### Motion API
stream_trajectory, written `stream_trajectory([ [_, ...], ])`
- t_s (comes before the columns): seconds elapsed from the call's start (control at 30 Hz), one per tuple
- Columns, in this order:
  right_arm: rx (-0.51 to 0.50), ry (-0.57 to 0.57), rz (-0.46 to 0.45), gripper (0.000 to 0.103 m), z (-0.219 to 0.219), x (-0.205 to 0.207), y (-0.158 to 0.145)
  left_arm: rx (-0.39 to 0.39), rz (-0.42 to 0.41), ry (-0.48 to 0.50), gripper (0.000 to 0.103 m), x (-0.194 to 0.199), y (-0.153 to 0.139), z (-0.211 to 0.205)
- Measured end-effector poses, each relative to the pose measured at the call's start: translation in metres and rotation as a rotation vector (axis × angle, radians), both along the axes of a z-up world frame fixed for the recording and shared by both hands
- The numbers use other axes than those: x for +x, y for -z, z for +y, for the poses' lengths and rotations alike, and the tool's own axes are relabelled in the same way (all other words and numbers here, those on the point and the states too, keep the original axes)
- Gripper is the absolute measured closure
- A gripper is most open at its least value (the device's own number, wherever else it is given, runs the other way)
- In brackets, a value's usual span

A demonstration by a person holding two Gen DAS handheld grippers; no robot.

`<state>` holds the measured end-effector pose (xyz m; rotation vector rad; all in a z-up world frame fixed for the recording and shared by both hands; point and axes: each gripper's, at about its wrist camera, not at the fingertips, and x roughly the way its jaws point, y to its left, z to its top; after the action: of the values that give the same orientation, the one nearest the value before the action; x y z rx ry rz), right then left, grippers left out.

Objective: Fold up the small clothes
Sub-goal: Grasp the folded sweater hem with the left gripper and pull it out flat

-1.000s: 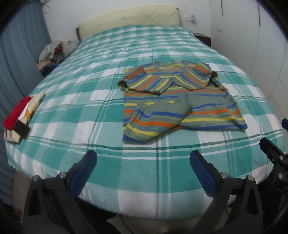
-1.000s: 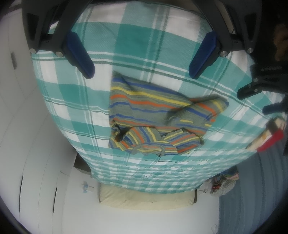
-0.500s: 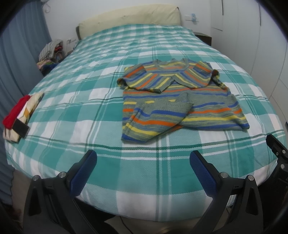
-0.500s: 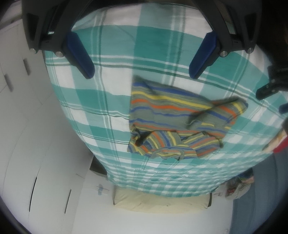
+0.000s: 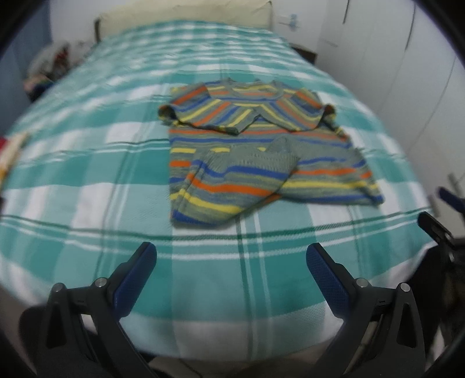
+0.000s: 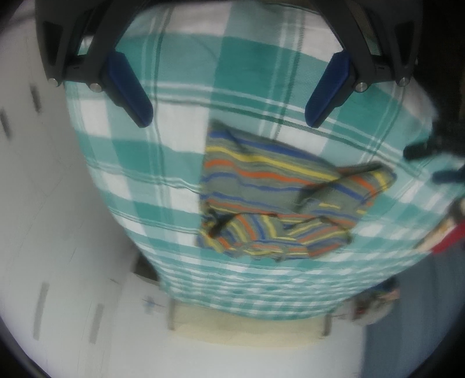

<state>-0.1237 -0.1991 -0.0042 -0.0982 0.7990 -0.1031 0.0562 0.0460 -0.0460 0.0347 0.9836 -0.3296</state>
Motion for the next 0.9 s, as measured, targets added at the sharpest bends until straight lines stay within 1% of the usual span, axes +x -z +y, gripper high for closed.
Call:
stream_trajectory([
  [0.03,0.024,-0.042,-0.007,0.000,-0.011,0.006,0.000,-0.026,0.007,0.020,0.000,0.008,0.001,0.008],
  [0.07,0.051,-0.071,-0.019,0.000,-0.025,0.012,0.000,-0.035,0.009,0.034,0.000,0.015,0.002,0.012],
  [0.1,0.076,-0.085,-0.023,0.000,-0.038,0.021,0.001,-0.027,0.005,0.052,0.000,0.023,0.004,0.013],
  [0.17,0.145,-0.114,0.019,0.000,-0.056,0.044,0.008,0.016,-0.010,0.111,0.000,0.037,0.010,0.004],
  [0.2,0.175,-0.130,0.074,0.000,-0.062,0.063,0.015,0.046,-0.024,0.145,0.001,0.043,0.014,-0.004],
  [0.23,0.186,-0.151,0.113,0.001,-0.063,0.076,0.021,0.083,-0.044,0.171,0.001,0.050,0.018,-0.012],
  [0.27,0.194,-0.176,0.142,0.001,-0.063,0.091,0.028,0.150,-0.061,0.194,0.001,0.062,0.027,-0.023],
  [0.3,0.194,-0.188,0.157,0.001,-0.064,0.111,0.036,0.194,-0.058,0.183,0.001,0.071,0.035,-0.026],
  [0.33,0.173,-0.165,0.177,0.003,-0.067,0.127,0.045,0.214,-0.044,0.169,0.002,0.080,0.042,-0.025],
  [0.37,0.157,-0.135,0.191,0.005,-0.069,0.138,0.051,0.209,-0.015,0.159,0.004,0.089,0.049,-0.023],
  [0.4,0.175,-0.111,0.232,0.012,-0.075,0.153,0.064,0.190,0.017,0.147,0.009,0.097,0.056,-0.021],
  [0.43,0.218,-0.119,0.267,0.033,-0.078,0.163,0.073,0.159,0.045,0.138,0.030,0.104,0.061,-0.018],
  [0.47,0.266,-0.129,0.294,0.052,-0.080,0.169,0.080,0.121,0.071,0.149,0.068,0.106,0.064,-0.017],
  [0.5,0.290,-0.137,0.314,0.086,-0.080,0.173,0.086,0.058,0.102,0.182,0.088,0.107,0.066,-0.017],
  [0.53,0.281,-0.146,0.318,0.093,-0.077,0.173,0.088,0.039,0.097,0.192,0.097,0.106,0.064,-0.017],
  [0.6,0.247,-0.177,0.280,0.093,-0.072,0.163,0.078,0.017,0.034,0.213,0.098,0.093,0.051,-0.014],
  [0.63,0.247,-0.187,0.257,0.093,-0.071,0.158,0.071,-0.019,0.019,0.235,0.098,0.084,0.040,-0.007],
  [0.67,0.251,-0.203,0.227,0.094,-0.070,0.150,0.062,-0.037,0.010,0.246,0.098,0.079,0.034,-0.003],
  [0.7,0.257,-0.229,0.191,0.099,-0.069,0.138,0.050,-0.056,-0.010,0.272,0.098,0.067,0.022,0.005],
  [0.73,0.267,-0.267,0.164,0.099,-0.068,0.124,0.038,-0.058,-0.032,0.309,0.098,0.052,0.010,0.013],
  [0.77,0.266,-0.301,0.142,0.099,-0.064,0.112,0.029,-0.053,-0.043,0.332,0.098,0.044,0.004,0.018],
  [0.8,0.259,-0.346,0.125,0.099,-0.061,0.096,0.018,-0.049,-0.058,0.375,0.098,0.026,-0.005,0.025],
  [0.87,0.231,-0.438,0.103,0.099,-0.053,0.056,0.003,-0.017,-0.069,0.442,0.098,-0.002,-0.012,0.034],
  [0.9,0.221,-0.462,0.105,0.099,-0.051,0.044,0.000,0.008,-0.065,0.463,0.099,-0.018,-0.011,0.040],
])
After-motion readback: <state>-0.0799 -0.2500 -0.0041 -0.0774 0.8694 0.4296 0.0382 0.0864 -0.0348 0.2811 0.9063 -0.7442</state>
